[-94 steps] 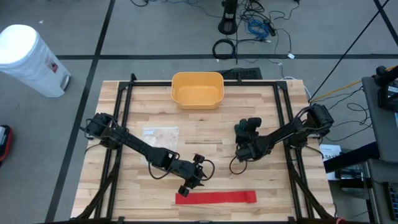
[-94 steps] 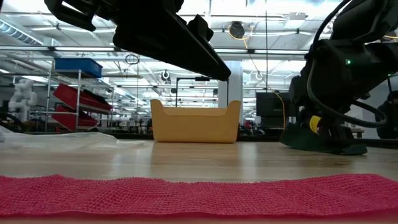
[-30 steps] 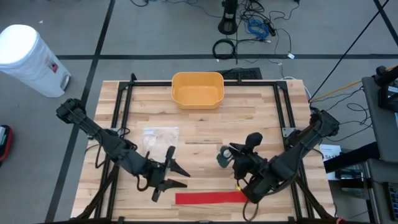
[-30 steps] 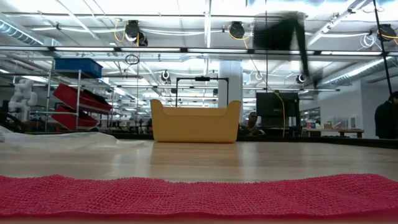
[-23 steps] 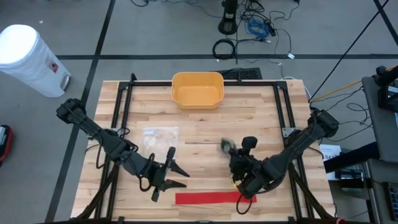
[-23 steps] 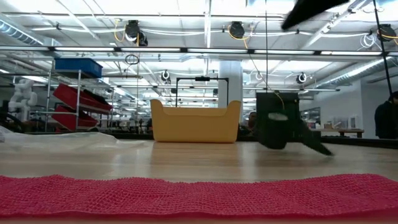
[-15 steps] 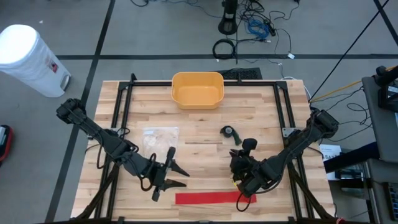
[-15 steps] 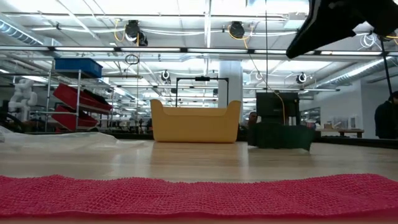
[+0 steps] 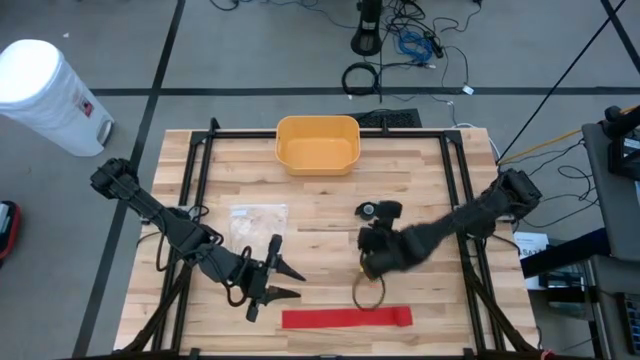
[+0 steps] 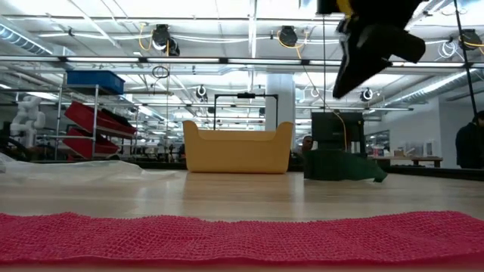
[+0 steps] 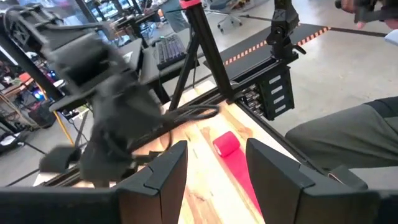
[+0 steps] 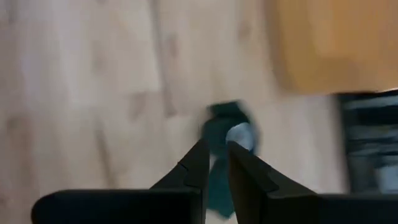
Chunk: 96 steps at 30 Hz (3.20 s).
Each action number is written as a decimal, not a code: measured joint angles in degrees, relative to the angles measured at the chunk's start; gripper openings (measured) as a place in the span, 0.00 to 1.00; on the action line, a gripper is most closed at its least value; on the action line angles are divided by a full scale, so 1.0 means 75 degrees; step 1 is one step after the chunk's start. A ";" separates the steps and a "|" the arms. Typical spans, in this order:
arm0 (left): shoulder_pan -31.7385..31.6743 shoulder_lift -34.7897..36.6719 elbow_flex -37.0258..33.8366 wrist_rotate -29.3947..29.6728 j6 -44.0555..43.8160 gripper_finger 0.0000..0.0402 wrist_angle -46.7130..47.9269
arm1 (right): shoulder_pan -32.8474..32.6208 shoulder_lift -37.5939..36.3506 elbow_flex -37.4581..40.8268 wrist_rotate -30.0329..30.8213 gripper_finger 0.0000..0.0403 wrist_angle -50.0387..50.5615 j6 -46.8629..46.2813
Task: Roll bandage
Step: Roll the green bandage
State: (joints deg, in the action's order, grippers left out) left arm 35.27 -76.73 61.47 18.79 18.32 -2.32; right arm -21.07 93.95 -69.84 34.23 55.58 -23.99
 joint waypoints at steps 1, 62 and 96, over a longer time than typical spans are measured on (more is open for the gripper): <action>0.0000 0.0000 0.0000 0.0000 -0.0002 0.43 0.0008 | 0.0263 -0.0030 0.0000 -0.0536 0.10 -0.0069 0.0273; 0.0175 0.0000 0.0000 0.0201 -0.0197 0.43 0.0369 | 0.3117 0.0508 0.1408 -0.3586 0.36 -0.2117 0.3235; 0.0166 0.0008 0.0003 0.0373 0.0079 0.43 -0.0101 | 0.1759 -0.1698 0.0741 -0.4272 0.08 -0.1727 0.1812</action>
State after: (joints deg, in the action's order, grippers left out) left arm 36.51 -76.67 61.49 21.58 18.91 -3.08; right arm -7.88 81.22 -64.28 2.19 42.64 -10.40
